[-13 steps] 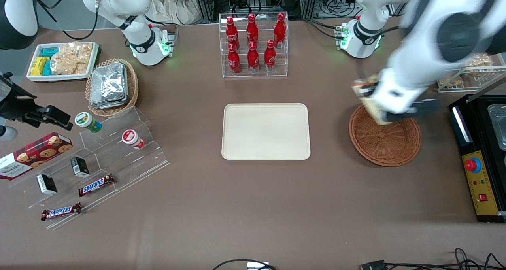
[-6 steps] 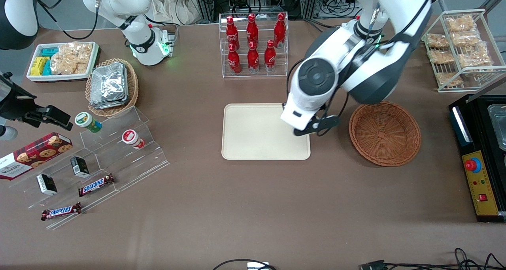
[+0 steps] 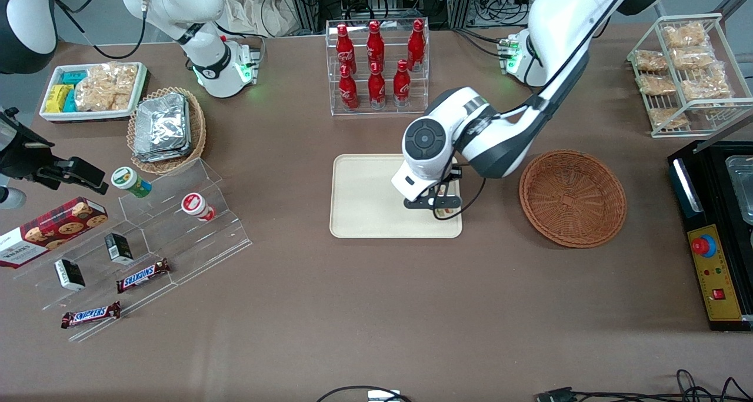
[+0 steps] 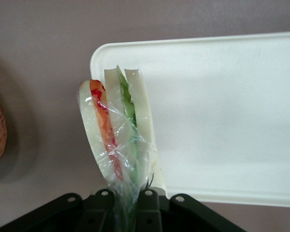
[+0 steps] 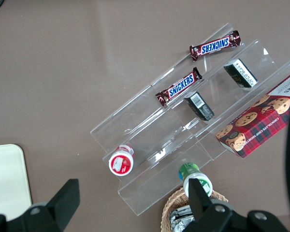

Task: Place sandwich from basket to tray
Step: 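Lower the sandwich onto the tray and open the left gripper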

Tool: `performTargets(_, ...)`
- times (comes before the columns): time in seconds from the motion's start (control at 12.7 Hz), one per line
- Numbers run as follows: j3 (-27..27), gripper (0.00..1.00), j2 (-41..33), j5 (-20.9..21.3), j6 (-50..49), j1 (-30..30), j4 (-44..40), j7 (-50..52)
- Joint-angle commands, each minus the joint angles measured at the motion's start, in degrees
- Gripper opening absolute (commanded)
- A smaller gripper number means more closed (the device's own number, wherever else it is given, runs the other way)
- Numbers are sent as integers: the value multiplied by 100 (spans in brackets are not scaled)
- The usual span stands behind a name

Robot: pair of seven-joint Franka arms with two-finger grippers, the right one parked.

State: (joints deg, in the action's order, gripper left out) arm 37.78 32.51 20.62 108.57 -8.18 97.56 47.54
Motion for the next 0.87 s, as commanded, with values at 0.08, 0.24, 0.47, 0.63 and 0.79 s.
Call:
performTargets(0.08, 36, 3, 343, 757, 550, 36, 412, -140)
performTargets(0.24, 36, 3, 362, 926, 1084, 62, 771, -140)
performTargets(0.47, 19, 43, 362, 979, 1307, 106, 878, -131)
performTargets(0.63, 19, 100, 300, 979, 1246, 115, 878, -96)
performTargets(0.79, 45, 100, 64, 900, 852, 185, 826, -122)
